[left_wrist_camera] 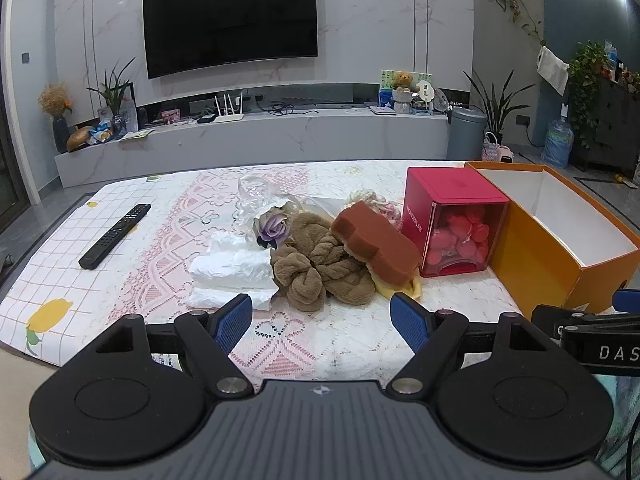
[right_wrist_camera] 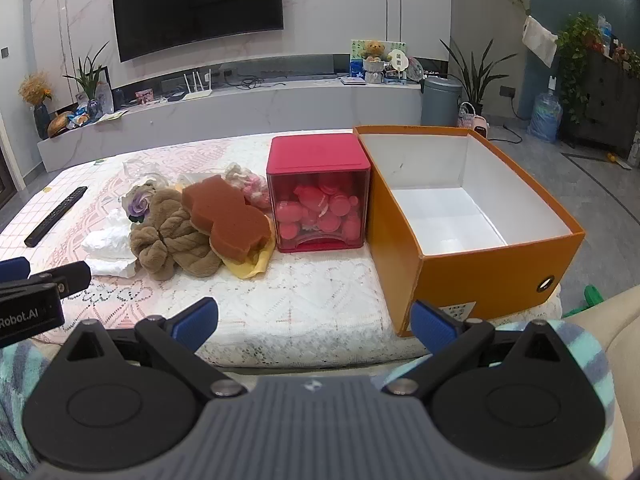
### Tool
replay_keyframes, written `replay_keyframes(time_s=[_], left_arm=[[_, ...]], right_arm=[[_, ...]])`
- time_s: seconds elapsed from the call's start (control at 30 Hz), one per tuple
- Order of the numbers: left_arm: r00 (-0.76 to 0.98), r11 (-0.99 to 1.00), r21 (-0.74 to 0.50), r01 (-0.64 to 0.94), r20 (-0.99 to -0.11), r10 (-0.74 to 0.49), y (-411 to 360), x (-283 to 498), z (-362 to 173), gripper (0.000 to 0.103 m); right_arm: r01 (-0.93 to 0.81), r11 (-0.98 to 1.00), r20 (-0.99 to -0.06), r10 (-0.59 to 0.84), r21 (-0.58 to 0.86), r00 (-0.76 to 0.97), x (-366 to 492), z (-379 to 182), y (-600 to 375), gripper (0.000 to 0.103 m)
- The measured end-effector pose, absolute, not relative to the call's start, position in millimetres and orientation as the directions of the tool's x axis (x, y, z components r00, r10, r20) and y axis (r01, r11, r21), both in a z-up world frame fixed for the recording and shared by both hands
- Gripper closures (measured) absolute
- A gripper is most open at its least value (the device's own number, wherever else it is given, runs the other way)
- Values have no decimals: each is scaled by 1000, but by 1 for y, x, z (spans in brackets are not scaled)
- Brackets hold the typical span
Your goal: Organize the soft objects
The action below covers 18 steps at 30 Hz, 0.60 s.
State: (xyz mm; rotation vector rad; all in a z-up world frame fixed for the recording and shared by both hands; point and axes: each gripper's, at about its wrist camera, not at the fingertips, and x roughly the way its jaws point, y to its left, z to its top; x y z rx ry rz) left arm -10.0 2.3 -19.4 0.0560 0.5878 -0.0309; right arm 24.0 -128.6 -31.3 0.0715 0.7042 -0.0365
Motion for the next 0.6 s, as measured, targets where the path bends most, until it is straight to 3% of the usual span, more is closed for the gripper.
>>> replay_keyframes(time_s=[0.6], left_arm=[[812,997,37,70,-583,-36,1,0,-17,11]], right_arm=[[55,997,-664,-10,47,748,29,-35,-128,3]])
